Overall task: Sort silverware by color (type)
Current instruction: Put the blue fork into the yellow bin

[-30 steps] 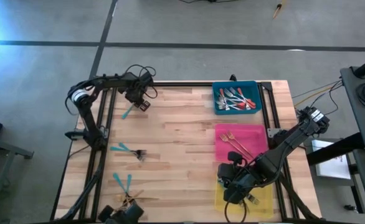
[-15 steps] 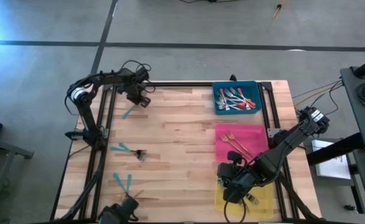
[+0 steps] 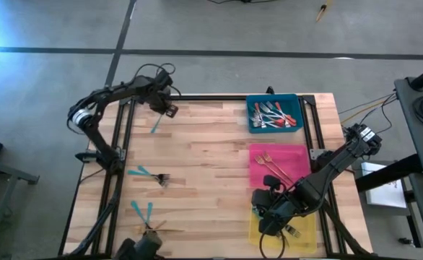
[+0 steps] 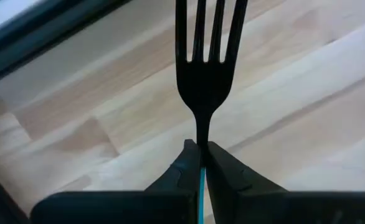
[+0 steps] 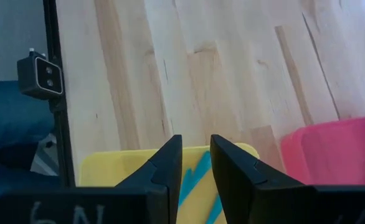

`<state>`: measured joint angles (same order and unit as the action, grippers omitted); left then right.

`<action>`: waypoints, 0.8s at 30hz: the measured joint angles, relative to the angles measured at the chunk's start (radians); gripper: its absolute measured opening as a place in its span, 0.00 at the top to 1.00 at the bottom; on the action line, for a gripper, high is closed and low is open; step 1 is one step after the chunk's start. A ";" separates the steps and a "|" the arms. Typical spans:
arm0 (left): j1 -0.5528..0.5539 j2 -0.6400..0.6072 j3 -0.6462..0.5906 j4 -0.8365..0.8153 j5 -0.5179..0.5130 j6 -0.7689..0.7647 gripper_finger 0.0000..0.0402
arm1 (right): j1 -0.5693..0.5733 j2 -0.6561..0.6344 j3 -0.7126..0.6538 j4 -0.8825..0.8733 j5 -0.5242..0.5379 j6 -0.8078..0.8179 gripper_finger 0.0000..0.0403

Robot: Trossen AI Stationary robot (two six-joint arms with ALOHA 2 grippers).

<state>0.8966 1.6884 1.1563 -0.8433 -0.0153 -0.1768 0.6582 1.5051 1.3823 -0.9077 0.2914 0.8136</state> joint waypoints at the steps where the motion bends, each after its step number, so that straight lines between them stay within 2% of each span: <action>1: -0.017 -0.023 -0.004 0.016 0.004 -0.010 1.00 | 0.000 0.000 0.000 0.000 0.007 -0.002 0.81; 6: -0.144 -0.149 -0.036 0.171 0.084 -0.060 1.00 | 0.000 0.000 0.000 -0.001 0.111 -0.006 0.80; 12: -0.406 -0.253 -0.113 0.467 0.083 -0.163 1.00 | 0.000 0.000 -0.001 -0.001 0.409 -0.007 0.81; 15: -0.559 -0.267 -0.155 0.677 0.021 -0.202 1.00 | 0.000 0.001 -0.002 0.001 0.571 -0.013 0.80; 18: -0.691 -0.267 -0.164 0.859 -0.093 -0.210 1.00 | 0.000 0.001 -0.002 0.038 0.709 -0.051 0.77; 21: -0.780 -0.247 -0.164 0.958 -0.196 -0.210 1.00 | -0.005 -0.002 -0.002 0.113 0.728 -0.105 0.73; 24: -0.837 -0.229 -0.160 1.029 -0.250 -0.225 1.00 | -0.016 -0.003 -0.002 0.150 0.726 -0.107 0.68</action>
<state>0.0595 1.4594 0.9965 0.1859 -0.2653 -0.4023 0.6420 1.5017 1.3800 -0.7578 1.0169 0.7065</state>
